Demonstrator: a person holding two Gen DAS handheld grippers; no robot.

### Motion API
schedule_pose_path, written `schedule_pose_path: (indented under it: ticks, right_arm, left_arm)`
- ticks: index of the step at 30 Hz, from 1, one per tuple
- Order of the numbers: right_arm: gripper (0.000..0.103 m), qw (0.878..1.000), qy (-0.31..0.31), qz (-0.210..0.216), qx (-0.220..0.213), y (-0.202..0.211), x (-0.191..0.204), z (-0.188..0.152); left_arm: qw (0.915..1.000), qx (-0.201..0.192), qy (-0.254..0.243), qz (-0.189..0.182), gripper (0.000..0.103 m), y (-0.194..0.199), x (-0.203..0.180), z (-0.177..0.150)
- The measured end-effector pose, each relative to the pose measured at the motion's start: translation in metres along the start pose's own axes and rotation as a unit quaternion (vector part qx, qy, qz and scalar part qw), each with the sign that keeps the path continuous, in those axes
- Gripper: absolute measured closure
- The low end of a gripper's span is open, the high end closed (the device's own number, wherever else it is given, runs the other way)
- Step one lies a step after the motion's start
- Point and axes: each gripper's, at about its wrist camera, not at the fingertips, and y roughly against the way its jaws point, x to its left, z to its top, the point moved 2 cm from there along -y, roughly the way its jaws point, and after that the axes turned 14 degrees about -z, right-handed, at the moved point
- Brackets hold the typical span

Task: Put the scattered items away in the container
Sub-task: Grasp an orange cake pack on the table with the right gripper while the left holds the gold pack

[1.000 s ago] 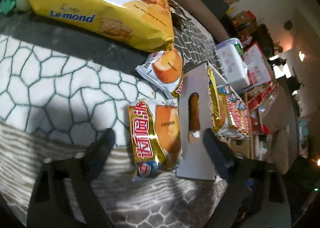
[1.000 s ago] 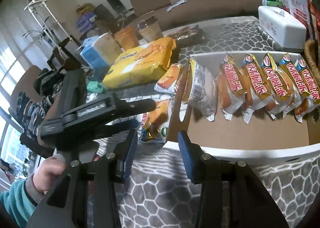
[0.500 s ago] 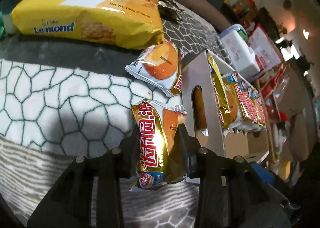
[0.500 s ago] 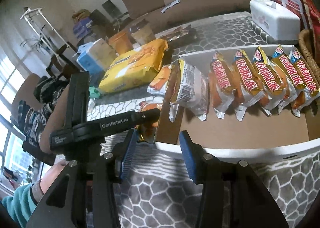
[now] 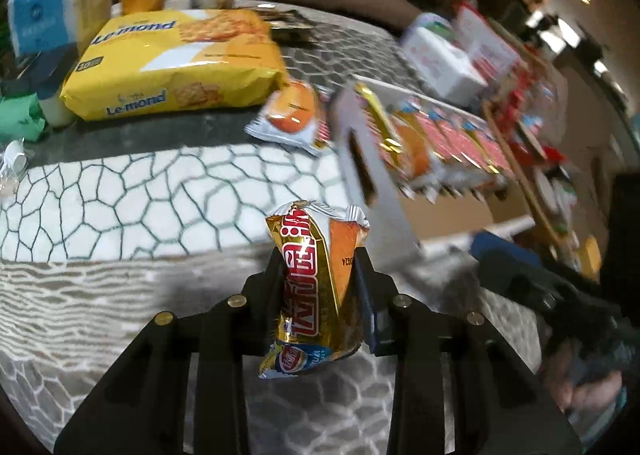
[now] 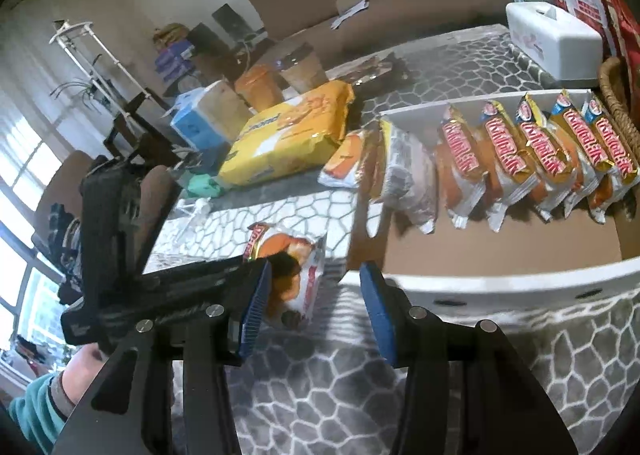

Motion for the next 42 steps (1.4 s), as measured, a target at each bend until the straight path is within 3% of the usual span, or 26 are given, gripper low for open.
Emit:
schedule_pose_path:
  ticks: [3,6,10,12,14,16,17,18,19,21,24,25,29,31,33,36,38,42]
  right_arm:
    - [0.05,1.0,0.013,0.026,0.009,0.003,0.005,-0.004]
    - [0.037,0.996,0.026,0.078,0.042,-0.001,0.006,-0.013]
    - [0.035,0.993,0.033,0.072,0.09,-0.015,0.004,-0.035]
    - [0.035,0.991,0.035,0.068,0.11,-0.021,0.007,-0.051]
    - [0.035,0.989,0.057,0.053,0.123,-0.026,0.017,-0.064]
    - [0.035,0.987,0.073,0.045,0.137,-0.032,0.023,-0.072]
    - [0.035,0.985,0.079,0.043,0.145,-0.035,0.026,-0.077]
    - [0.036,0.984,0.083,0.041,0.15,-0.039,0.027,-0.08]
    - [0.036,0.984,0.083,0.041,0.15,-0.04,0.027,-0.081]
    - [0.036,0.985,0.079,0.039,0.146,-0.042,0.026,-0.082]
    - [0.039,0.987,0.076,0.03,0.14,-0.045,0.024,-0.081]
    - [0.039,0.987,0.077,0.027,0.137,-0.045,0.025,-0.081]
    - [0.039,0.987,0.084,0.054,0.127,-0.046,0.035,-0.08]
    - [0.039,0.984,0.103,0.047,0.136,-0.052,0.042,-0.085]
    - [0.039,0.979,0.138,0.012,0.149,-0.061,0.048,-0.094]
    - [0.04,0.978,0.165,-0.006,0.131,-0.055,0.05,-0.096]
    - [0.036,0.977,0.173,-0.008,0.128,-0.053,0.049,-0.098]
    - [0.035,0.976,0.17,-0.01,0.132,-0.049,0.042,-0.1]
  left_arm:
    - [0.9974,0.032,-0.035,-0.055,0.073,0.019,-0.015,-0.019]
    - [0.9909,0.065,-0.064,-0.099,0.073,0.032,-0.025,-0.038]
    - [0.9831,0.127,-0.083,-0.102,0.073,0.034,-0.021,-0.066]
    - [0.9753,0.17,-0.087,-0.111,0.073,0.025,-0.017,-0.079]
    - [0.9682,0.209,-0.101,-0.094,0.073,0.011,-0.015,-0.09]
    - [0.9665,0.215,-0.115,-0.079,0.07,0.003,-0.013,-0.091]
    - [0.9646,0.221,-0.114,-0.088,0.069,0.001,-0.013,-0.09]
    - [0.9631,0.226,-0.114,-0.09,0.062,-0.001,-0.013,-0.089]
    - [0.9649,0.223,-0.124,-0.062,0.049,-0.001,-0.013,-0.085]
    - [0.9691,0.208,-0.127,-0.04,0.04,0.005,-0.012,-0.077]
    - [0.983,0.159,-0.085,-0.034,0.038,0.033,-0.002,-0.067]
    - [0.9893,0.125,-0.062,-0.043,0.033,0.051,0.003,-0.067]
    - [0.997,0.056,0.006,-0.054,0.028,0.081,0.019,-0.087]
    - [0.9971,0.049,0.023,-0.054,0.028,0.081,0.021,-0.101]
    - [0.9975,0.055,0.029,-0.035,0.029,0.073,0.023,-0.112]
    - [0.997,0.072,0.027,-0.011,0.029,0.056,0.021,-0.125]
    - [0.9962,0.084,0.008,0.023,0.027,0.046,0.021,-0.131]
    - [0.9954,0.079,0.006,0.054,0.018,0.048,0.025,-0.134]
